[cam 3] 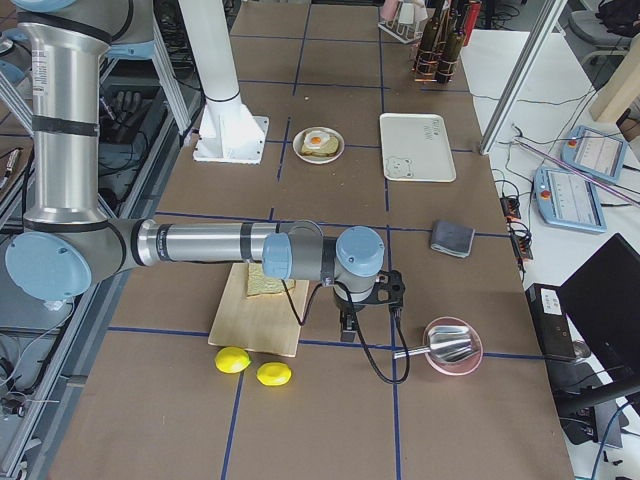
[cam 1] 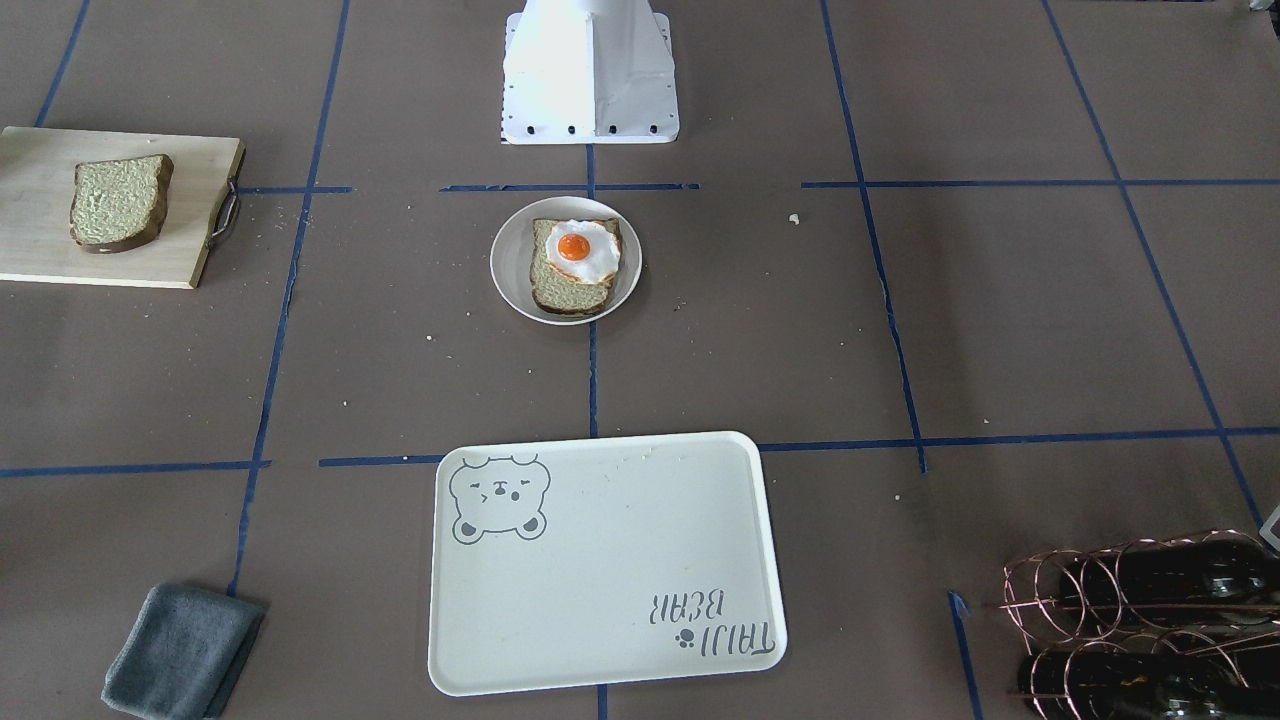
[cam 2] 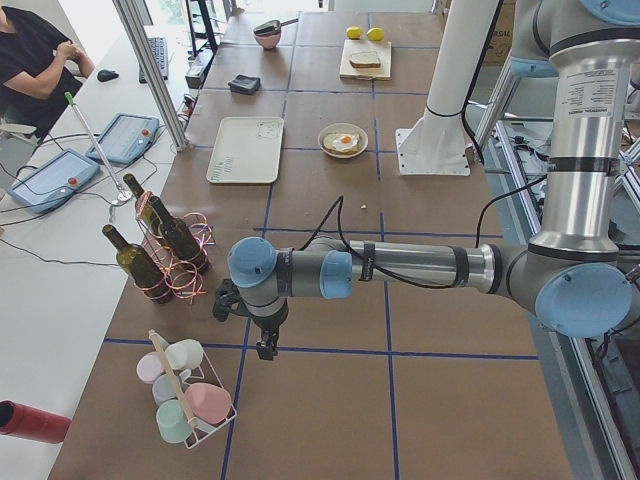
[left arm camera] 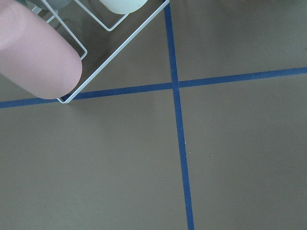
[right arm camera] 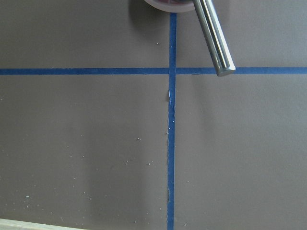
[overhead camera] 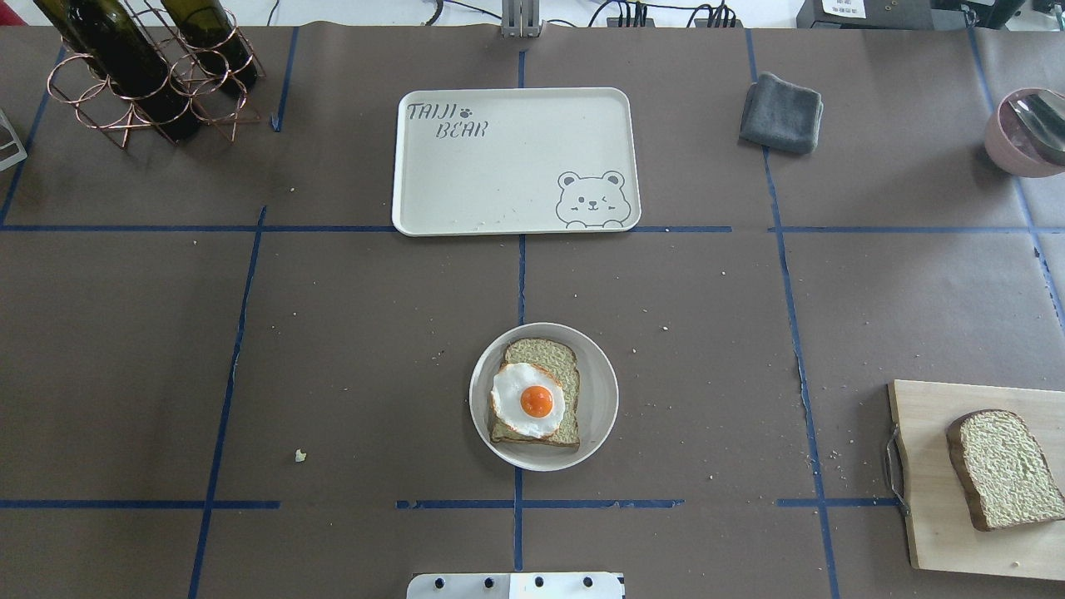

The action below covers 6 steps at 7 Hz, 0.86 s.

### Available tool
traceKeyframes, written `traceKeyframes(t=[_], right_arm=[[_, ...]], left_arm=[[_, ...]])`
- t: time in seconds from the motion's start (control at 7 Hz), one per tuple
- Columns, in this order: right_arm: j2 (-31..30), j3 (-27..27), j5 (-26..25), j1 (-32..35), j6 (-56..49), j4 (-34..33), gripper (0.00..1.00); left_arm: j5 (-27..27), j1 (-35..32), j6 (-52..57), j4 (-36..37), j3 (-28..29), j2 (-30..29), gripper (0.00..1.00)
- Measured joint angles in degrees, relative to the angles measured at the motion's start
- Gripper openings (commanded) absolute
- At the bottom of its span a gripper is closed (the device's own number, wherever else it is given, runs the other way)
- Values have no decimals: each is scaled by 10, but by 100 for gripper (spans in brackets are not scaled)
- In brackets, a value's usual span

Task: Make sandwich and place on tray

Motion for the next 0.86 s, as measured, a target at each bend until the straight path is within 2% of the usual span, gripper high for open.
traceKeyframes(t=[0.43, 0.86], right_arm=[[1, 1, -1, 0, 0, 3, 100], [15, 9, -1, -3, 1, 11, 100]], left_arm=[[1, 1, 0, -2, -7, -6, 100], [-4, 13, 1, -13, -26, -61, 100]])
